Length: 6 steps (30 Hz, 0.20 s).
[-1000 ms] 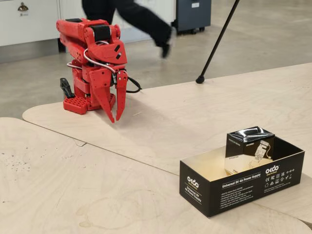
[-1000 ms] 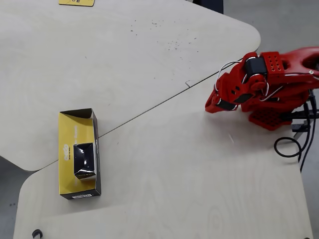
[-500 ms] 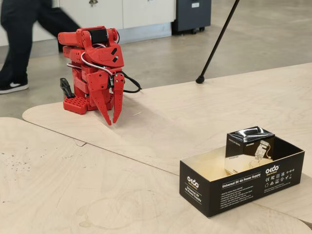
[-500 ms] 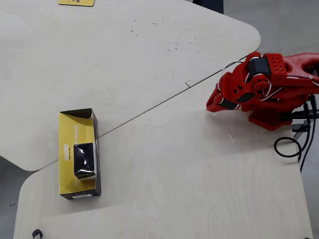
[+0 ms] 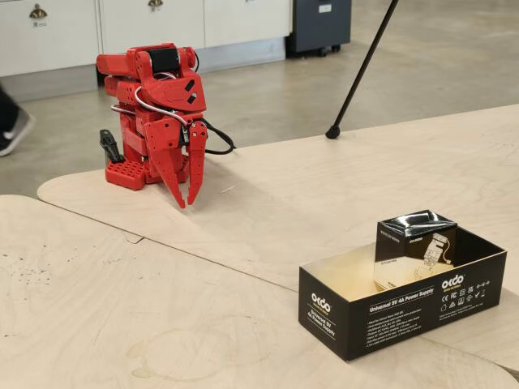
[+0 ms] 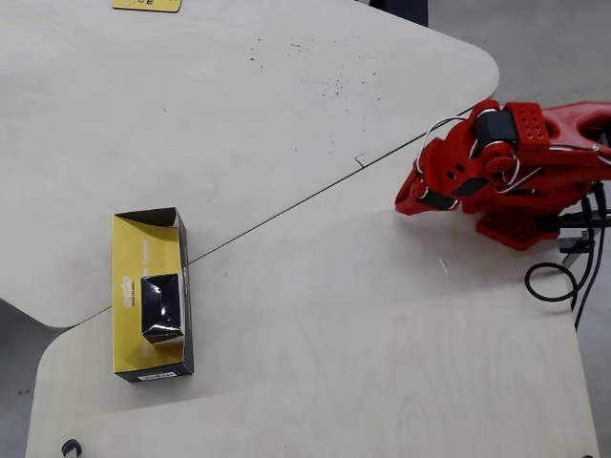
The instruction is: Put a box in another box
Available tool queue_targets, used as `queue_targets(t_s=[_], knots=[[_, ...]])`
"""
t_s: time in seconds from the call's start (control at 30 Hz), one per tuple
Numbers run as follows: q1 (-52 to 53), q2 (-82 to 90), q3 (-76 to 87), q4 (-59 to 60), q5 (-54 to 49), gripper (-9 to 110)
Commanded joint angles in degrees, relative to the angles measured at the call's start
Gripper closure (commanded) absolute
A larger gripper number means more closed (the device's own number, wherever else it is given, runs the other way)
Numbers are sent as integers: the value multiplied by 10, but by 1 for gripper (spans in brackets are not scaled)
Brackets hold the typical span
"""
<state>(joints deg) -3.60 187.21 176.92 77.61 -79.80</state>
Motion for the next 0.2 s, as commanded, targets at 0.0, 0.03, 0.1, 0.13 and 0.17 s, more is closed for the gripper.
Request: queue_targets(t_s=[0.0,0.03,0.1,0.13,0.17], knots=[[-2,2,-3,17,-2,102],[-2,2,-3,17,-2,102],[-2,2,-3,17,-2,102],[-2,2,-3,17,-2,102],[-2,2,-3,17,-2,102]])
